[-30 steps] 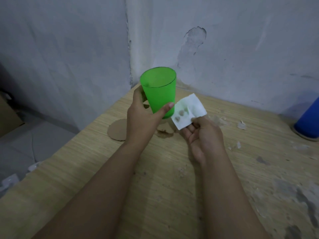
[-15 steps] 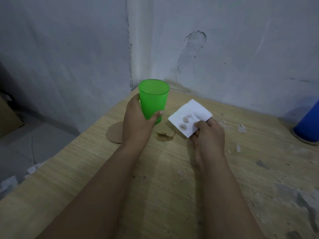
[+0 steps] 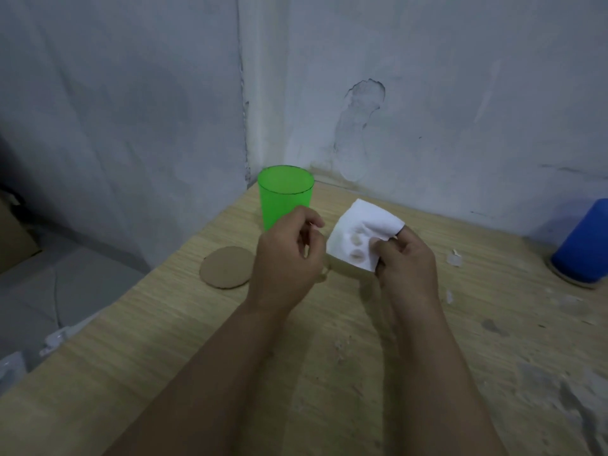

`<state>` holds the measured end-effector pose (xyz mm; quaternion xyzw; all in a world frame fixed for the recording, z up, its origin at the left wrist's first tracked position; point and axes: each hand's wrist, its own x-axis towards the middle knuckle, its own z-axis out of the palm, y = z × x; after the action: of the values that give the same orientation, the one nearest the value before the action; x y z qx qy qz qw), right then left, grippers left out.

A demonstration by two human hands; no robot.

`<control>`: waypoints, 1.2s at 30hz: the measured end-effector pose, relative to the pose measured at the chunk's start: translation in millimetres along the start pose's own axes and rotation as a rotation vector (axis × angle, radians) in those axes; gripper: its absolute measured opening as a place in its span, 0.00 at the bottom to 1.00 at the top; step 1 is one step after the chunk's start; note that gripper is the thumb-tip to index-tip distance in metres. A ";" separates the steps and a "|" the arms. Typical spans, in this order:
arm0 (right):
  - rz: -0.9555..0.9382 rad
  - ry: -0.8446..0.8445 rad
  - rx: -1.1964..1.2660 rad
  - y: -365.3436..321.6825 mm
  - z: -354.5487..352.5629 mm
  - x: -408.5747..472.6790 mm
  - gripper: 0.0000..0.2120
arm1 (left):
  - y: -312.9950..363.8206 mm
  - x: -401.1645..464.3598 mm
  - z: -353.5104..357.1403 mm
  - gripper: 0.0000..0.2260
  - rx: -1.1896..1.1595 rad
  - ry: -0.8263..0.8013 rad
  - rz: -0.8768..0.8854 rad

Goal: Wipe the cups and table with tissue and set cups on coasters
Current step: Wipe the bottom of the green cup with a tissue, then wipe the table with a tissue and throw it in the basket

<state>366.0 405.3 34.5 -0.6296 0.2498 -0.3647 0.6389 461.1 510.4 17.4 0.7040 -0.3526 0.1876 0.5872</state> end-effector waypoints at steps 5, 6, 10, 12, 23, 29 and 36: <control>0.038 -0.141 0.070 0.7 -10.9 2.5 0.17 | -0.6 -2.1 4.8 0.07 -0.009 -0.179 -0.093; 0.038 -0.172 0.077 0.7 -12.6 2.5 0.17 | -1.1 -2.4 5.4 0.08 -0.035 -0.213 -0.132; 0.010 -0.173 0.026 4.3 -18.7 5.7 0.15 | -2.3 -2.5 7.5 0.04 -0.227 -0.278 -0.263; 0.008 -0.160 0.006 6.4 -22.8 7.9 0.14 | -3.3 -1.3 7.1 0.08 -0.313 -0.286 -0.310; 0.143 -0.154 0.281 5.1 -24.0 12.4 0.19 | -5.3 3.1 5.8 0.13 -0.506 -0.322 -0.410; 0.125 -0.107 0.017 9.2 -22.4 11.4 0.04 | -3.1 3.3 7.1 0.07 -0.459 -0.294 -0.447; -0.063 -0.107 -0.146 4.3 -12.4 5.5 0.13 | -5.0 2.3 6.5 0.13 -0.552 -0.331 -0.496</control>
<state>360.3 393.1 30.0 -0.7006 0.2211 -0.3312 0.5921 465.3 503.8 14.0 0.6044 -0.2990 -0.1772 0.7169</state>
